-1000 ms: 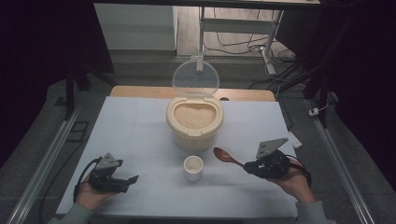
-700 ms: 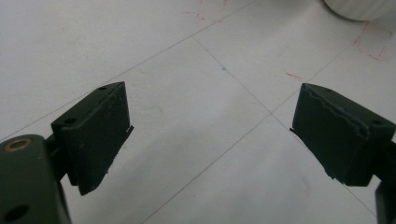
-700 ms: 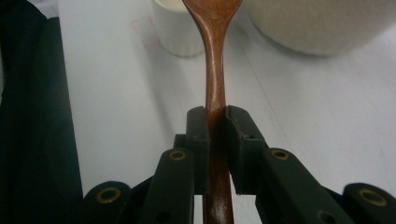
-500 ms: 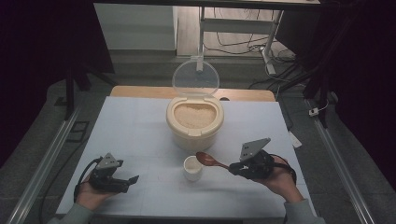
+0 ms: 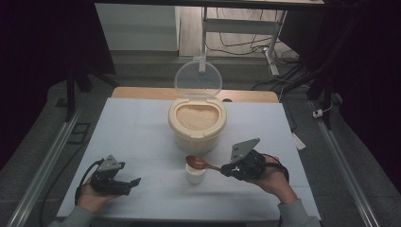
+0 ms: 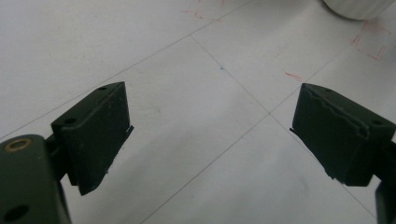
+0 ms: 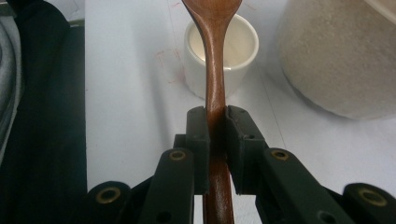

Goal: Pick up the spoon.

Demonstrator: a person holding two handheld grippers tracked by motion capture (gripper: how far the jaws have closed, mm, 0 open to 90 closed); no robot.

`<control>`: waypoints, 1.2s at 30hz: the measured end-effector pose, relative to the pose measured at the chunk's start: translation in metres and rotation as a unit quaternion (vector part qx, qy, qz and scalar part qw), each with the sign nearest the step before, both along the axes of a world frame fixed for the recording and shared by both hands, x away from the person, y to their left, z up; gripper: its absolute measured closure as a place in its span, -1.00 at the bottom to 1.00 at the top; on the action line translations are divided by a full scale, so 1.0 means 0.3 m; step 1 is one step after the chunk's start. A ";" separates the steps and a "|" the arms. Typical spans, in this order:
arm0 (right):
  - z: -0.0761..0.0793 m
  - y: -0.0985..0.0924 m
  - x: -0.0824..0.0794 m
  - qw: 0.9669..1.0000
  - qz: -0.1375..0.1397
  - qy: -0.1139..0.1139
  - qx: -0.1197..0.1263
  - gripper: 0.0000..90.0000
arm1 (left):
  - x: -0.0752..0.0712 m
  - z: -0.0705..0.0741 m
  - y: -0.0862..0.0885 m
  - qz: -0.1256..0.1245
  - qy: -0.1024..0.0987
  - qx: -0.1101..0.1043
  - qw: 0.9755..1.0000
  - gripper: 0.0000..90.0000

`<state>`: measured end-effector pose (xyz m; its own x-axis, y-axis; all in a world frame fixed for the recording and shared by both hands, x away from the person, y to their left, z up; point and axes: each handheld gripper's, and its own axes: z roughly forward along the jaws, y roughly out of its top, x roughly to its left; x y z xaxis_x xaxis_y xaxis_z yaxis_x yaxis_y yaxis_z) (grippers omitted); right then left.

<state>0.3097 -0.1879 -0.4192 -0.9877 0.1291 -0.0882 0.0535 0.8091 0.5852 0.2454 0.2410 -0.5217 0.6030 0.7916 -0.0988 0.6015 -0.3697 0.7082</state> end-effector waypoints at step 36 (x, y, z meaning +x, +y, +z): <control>-0.020 0.118 0.004 0.999 0.030 -0.009 -0.016 0.78 | 0.053 0.337 -0.327 -0.183 -0.073 0.002 0.980 -0.67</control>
<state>0.3107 -0.1524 -0.4250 -0.9919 0.0661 -0.1087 -0.0060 0.8292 0.5589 0.2613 0.1430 -0.4207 0.8544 0.5194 0.0132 0.3197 -0.5456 0.7747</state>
